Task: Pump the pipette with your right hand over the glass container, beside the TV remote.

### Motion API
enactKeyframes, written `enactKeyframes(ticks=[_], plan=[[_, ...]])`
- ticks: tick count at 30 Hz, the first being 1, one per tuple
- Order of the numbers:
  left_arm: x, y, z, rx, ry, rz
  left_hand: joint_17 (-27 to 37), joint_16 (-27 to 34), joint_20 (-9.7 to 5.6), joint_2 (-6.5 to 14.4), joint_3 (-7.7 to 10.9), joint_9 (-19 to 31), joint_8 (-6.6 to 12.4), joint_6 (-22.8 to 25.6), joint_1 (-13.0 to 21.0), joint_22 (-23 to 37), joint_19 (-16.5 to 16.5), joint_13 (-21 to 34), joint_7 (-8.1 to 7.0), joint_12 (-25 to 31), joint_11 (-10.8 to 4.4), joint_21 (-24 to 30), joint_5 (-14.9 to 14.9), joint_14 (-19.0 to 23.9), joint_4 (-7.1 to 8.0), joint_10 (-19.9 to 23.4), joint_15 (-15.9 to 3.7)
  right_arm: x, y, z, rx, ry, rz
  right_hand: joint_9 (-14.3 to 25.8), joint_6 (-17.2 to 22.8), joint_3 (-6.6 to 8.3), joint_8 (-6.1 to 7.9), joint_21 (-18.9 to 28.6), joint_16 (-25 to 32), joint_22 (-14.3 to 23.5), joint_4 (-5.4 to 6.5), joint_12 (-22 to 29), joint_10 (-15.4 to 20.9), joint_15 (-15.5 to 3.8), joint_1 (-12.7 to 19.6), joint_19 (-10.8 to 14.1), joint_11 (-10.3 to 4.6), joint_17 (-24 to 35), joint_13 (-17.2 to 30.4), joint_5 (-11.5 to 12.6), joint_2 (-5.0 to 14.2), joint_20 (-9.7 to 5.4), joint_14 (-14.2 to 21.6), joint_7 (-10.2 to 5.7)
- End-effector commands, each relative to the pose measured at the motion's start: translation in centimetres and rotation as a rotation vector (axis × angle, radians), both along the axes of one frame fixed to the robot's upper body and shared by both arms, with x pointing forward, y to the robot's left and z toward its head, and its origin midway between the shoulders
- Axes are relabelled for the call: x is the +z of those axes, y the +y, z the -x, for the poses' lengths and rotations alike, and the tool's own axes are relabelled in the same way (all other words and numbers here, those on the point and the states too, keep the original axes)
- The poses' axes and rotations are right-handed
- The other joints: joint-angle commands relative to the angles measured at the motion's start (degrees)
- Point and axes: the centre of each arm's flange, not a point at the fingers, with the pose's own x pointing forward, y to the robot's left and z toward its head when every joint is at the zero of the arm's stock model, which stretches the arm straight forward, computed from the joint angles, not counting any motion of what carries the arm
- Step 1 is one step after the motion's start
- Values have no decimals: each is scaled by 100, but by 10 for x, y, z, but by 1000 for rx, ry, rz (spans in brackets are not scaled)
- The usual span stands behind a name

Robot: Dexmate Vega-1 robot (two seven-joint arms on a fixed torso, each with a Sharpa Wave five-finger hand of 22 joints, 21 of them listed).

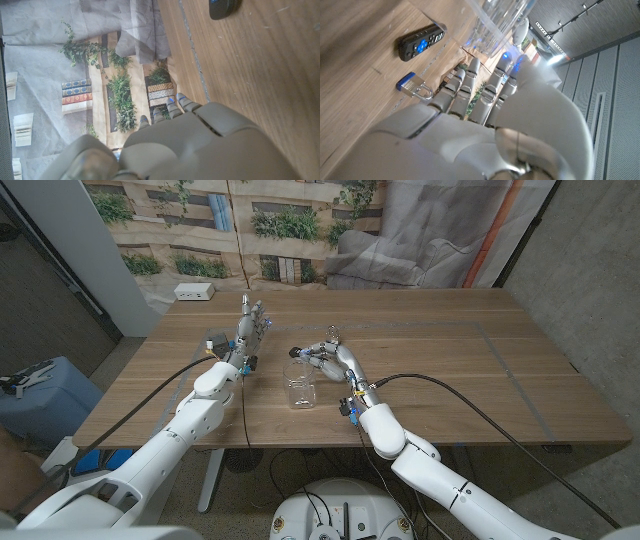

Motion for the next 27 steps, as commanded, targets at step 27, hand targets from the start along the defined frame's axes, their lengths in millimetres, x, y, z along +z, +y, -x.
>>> enactKeyframes(ticks=[27], plan=[[0, 0, 0, 0, 0, 0, 9, 33, -507, 230, -42, 14, 33, -7, 20, 13, -37, 32, -32, 27, 4, 32, 21, -50, -2, 3, -655, -6, 1, -3, 32, 80, -85, 71, 246, 61, 150, 12, 74, 28, -39, -4, 223, -989, 590, 71, 16, 71, -68, -53, -123, -216, 187, 19]])
